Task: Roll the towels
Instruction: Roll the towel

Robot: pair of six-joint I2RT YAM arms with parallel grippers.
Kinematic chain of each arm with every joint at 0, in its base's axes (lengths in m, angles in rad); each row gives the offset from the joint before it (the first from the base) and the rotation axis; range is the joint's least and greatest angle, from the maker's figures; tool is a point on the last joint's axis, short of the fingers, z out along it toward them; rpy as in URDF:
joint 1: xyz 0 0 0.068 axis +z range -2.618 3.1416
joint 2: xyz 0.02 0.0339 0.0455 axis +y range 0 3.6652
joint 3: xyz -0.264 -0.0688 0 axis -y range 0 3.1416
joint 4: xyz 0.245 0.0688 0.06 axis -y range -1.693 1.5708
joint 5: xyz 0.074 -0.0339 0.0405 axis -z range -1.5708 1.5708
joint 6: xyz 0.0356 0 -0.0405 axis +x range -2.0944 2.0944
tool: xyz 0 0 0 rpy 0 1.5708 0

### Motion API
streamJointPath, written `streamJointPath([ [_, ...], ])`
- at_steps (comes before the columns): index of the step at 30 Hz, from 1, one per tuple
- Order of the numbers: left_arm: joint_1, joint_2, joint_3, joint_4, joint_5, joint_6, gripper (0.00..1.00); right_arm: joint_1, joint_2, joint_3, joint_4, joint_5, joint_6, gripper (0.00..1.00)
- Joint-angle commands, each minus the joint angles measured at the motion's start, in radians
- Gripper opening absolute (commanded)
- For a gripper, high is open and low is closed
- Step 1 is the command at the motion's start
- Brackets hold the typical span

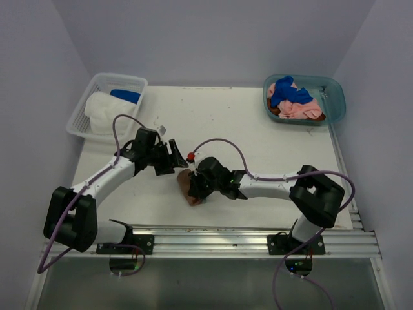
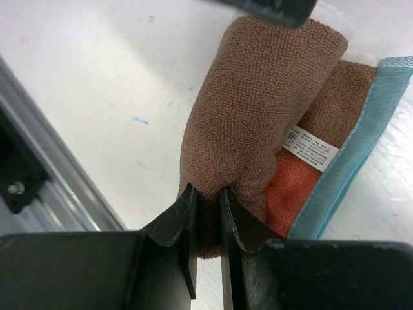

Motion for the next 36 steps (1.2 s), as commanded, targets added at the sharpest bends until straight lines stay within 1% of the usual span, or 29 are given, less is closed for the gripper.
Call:
streamJointPath([
  [1,0.005,-0.029,-0.043,0.012,0.049,0.026,0.73,-0.039,-0.029,-0.036,0.128,-0.205,0.077,0.0],
  [8,0.004,-0.028,-0.174,0.102,0.106,0.001,0.77,-0.085,0.002,-0.096,0.244,-0.312,0.15,0.0],
  [12,-0.002,-0.009,-0.192,0.137,0.114,-0.006,0.77,-0.108,0.017,-0.125,0.312,-0.363,0.189,0.0],
  [16,-0.018,0.037,-0.201,0.176,0.118,-0.022,0.77,-0.128,0.026,-0.135,0.335,-0.387,0.206,0.0],
  [20,-0.054,0.09,-0.203,0.219,0.108,-0.045,0.72,-0.138,0.029,-0.139,0.326,-0.392,0.206,0.0],
  [22,-0.067,0.126,-0.2,0.237,0.109,-0.054,0.62,-0.139,0.023,-0.129,0.292,-0.386,0.197,0.01],
  [23,-0.074,0.133,-0.197,0.239,0.108,-0.057,0.58,-0.139,0.017,-0.124,0.275,-0.38,0.191,0.03],
  [24,-0.079,0.138,-0.192,0.24,0.106,-0.058,0.48,-0.138,0.011,-0.116,0.251,-0.369,0.174,0.12],
  [25,-0.081,0.138,-0.192,0.239,0.1,-0.065,0.45,-0.139,-0.009,-0.107,0.222,-0.342,0.161,0.19],
  [26,-0.082,0.135,-0.192,0.239,0.095,-0.066,0.42,-0.139,-0.023,-0.095,0.164,-0.325,0.149,0.27],
  [27,-0.082,0.132,-0.191,0.23,0.092,-0.068,0.38,-0.138,-0.04,-0.086,0.128,-0.302,0.119,0.38],
  [28,-0.082,0.124,-0.189,0.223,0.082,-0.068,0.38,-0.132,-0.079,-0.076,0.087,-0.23,0.1,0.42],
  [29,-0.082,0.121,-0.186,0.217,0.077,-0.066,0.37,-0.124,-0.096,-0.052,0.0,-0.19,0.082,0.46],
  [30,-0.082,0.121,-0.182,0.207,0.072,-0.066,0.37,-0.116,-0.115,-0.037,-0.044,-0.139,0.041,0.51],
  [31,-0.082,0.117,-0.182,0.203,0.072,-0.066,0.37,-0.086,-0.133,-0.02,-0.093,-0.04,0.019,0.54],
  [32,-0.082,0.115,-0.182,0.202,0.072,-0.068,0.36,-0.066,-0.155,0.021,-0.177,0.019,-0.003,0.56],
  [34,-0.081,0.11,-0.178,0.196,0.071,-0.069,0.36,0.001,-0.162,0.066,-0.249,0.114,-0.055,0.59],
  [35,-0.082,0.11,-0.177,0.194,0.072,-0.071,0.36,0.044,-0.155,0.11,-0.306,0.204,-0.081,0.6],
  [36,-0.082,0.109,-0.177,0.194,0.071,-0.071,0.36,0.065,-0.147,0.132,-0.331,0.24,-0.092,0.6],
])
